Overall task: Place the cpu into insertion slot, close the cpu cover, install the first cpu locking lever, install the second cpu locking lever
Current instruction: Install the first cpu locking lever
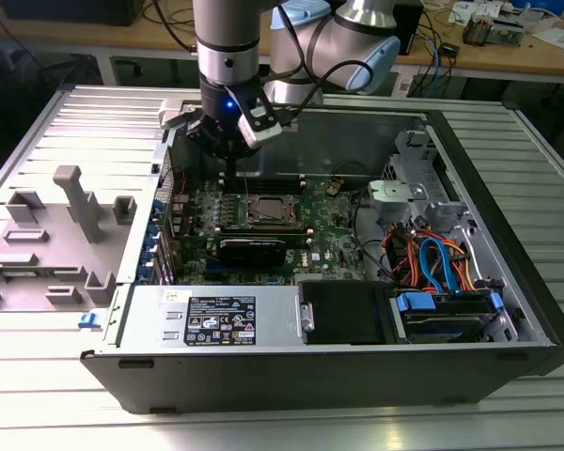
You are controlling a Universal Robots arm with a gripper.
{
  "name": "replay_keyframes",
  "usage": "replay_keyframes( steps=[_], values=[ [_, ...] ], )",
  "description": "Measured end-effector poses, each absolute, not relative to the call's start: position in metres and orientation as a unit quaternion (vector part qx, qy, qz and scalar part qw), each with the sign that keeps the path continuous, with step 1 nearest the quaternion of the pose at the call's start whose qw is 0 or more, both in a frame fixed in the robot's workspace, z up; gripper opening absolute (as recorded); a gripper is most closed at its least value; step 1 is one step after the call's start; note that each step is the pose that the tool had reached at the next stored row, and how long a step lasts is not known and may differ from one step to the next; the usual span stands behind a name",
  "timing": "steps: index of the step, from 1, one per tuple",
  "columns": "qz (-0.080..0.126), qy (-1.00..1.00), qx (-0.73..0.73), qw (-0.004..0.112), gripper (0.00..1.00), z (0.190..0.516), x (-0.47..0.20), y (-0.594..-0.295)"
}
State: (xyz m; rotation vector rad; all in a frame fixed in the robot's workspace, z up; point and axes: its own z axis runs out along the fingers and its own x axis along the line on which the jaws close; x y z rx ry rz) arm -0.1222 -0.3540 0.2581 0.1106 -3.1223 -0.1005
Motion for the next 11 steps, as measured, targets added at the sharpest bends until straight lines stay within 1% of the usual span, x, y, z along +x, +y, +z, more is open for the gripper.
replay_keyframes(
  steps=[11],
  values=[
    [-0.032,-0.999,0.035,0.008,0.11,0.258,-0.107,-0.352]
  ],
)
